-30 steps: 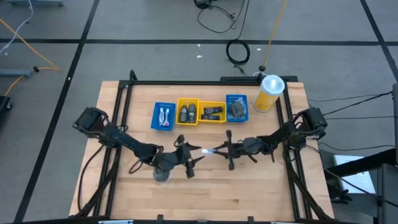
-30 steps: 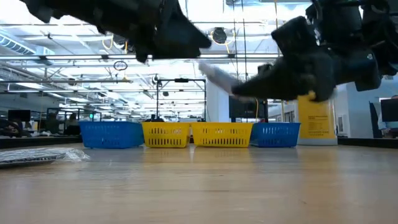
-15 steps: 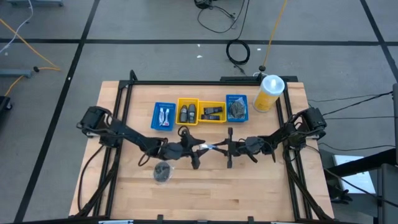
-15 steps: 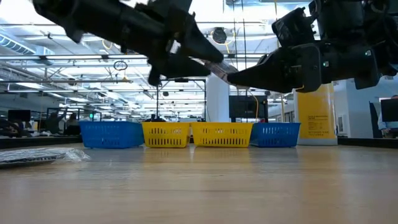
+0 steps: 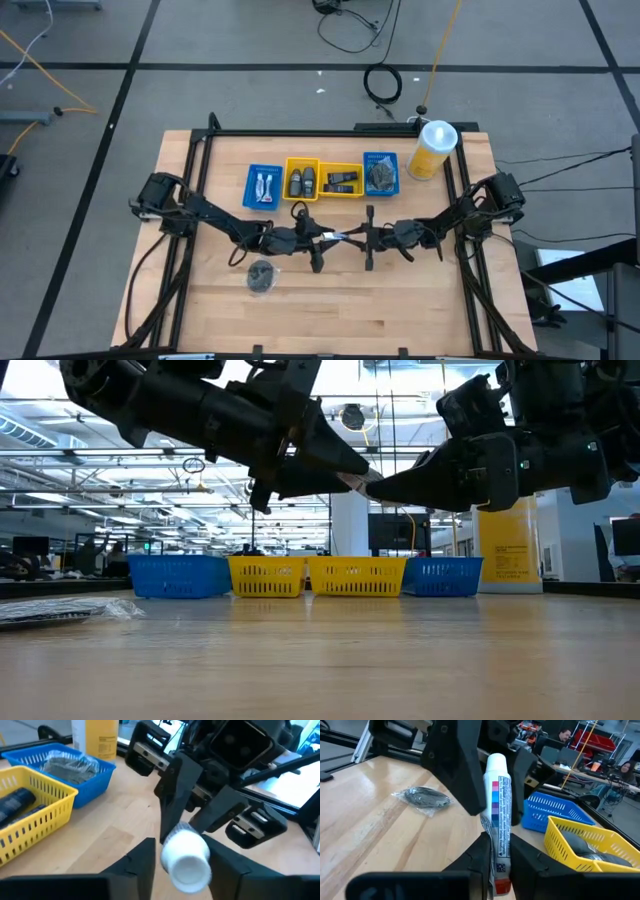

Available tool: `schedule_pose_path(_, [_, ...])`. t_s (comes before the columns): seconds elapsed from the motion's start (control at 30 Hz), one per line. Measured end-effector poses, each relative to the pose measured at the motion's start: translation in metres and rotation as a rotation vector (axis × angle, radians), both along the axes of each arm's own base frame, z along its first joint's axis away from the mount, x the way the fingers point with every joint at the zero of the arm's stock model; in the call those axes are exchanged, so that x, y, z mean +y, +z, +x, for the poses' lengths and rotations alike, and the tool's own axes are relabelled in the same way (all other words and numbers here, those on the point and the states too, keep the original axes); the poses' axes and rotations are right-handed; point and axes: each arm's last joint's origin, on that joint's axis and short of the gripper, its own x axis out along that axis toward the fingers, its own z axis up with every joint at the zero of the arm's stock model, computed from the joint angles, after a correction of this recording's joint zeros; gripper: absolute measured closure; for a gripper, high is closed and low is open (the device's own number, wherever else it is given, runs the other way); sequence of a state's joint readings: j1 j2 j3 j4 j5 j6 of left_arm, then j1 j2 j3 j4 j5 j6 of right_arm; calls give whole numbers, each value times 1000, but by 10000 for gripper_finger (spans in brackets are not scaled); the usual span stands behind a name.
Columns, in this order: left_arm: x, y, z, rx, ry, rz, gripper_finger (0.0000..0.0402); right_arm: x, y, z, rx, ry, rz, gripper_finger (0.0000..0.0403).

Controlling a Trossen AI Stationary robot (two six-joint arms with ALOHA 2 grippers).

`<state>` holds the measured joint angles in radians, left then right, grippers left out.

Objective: Pick & Place Travel size toiletries
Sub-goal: Put the toothpaste into the left blue basket

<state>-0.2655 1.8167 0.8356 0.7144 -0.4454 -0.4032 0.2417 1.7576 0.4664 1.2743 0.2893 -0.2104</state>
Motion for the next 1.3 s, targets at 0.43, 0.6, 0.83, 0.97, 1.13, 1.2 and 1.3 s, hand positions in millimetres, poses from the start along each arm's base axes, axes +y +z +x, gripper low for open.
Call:
schedule_pose_path(0.43, [-12, 13, -14, 85, -28, 112, 337, -1, -6, -2, 53, -11, 1, 294])
schedule_pose_path(0.6, [-9, 36, -48, 250, 140, 149, 333, -1, -7, -3, 59, -24, -4, 248])
schedule_pose_path(0.83, [31, 54, -111, 502, 479, -12, 337, -1, -6, -3, 56, -23, 9, 228])
schedule_pose_path(0.97, [68, 54, -134, 660, 688, -63, 336, -1, -6, -3, 56, -24, 20, 229])
schedule_pose_path(1.13, [107, 46, -135, 872, 629, -240, 335, -1, -6, -2, 55, -25, 20, 233])
schedule_pose_path(1.2, [120, 44, -135, 920, 551, -293, 335, -1, -6, -2, 54, -25, 21, 233])
schedule_pose_path(1.3, [140, 43, -139, 963, 494, -342, 335, -1, -6, -2, 54, -26, 22, 232])
